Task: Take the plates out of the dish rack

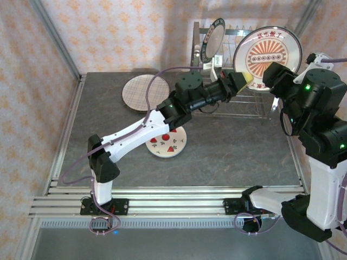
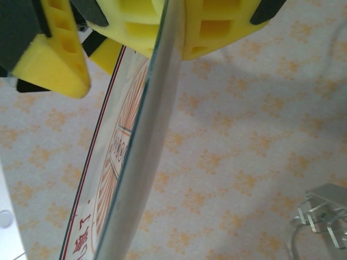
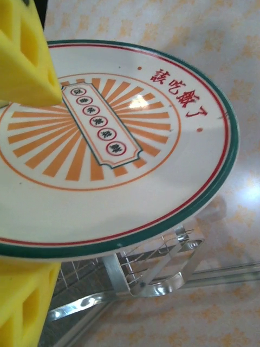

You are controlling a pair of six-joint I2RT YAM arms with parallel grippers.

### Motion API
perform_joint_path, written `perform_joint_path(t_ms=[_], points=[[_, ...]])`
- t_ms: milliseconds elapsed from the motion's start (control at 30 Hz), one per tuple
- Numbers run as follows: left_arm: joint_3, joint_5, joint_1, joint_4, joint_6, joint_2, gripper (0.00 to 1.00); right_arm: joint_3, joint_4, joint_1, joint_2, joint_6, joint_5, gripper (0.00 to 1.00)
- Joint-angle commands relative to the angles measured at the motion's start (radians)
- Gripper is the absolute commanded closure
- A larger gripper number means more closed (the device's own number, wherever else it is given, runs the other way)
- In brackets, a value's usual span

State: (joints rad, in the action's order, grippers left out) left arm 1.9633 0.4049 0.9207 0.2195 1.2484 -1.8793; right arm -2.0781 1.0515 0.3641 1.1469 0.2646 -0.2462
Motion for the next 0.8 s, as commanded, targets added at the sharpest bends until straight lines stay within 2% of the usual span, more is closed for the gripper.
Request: perform_joint_path(t_ms=[0, 333, 467, 667, 767], points=[[-0.026, 0.046, -0.018, -0.010, -0.069, 0.083, 1.00, -0.011, 0.015, 0.003, -0.013, -0.025, 0.023, 0.26], [-0.148, 0.123, -0.082, -0.093, -0.101, 0.211, 1.00, -0.022, 0.035, 0.003, -0.018, -0.045, 0.038, 0.17], [-0.185, 0.178, -0.111, -0.179, -0.135, 0.267, 1.00, -0.013, 0.038, 0.003, -0.022, -0.062, 0.090, 0.14], [-0.302, 0.230, -0.167, -0.304, -0.181, 0.388, 1.00, 0.061, -0.032, 0.003, -0.050, -0.109, 0.274, 0.09], [-0.365, 0.261, -0.203, -0.361, -0.204, 0.450, 1.00, 0.105, -0.082, 0.003, -0.056, -0.134, 0.427, 0.08]])
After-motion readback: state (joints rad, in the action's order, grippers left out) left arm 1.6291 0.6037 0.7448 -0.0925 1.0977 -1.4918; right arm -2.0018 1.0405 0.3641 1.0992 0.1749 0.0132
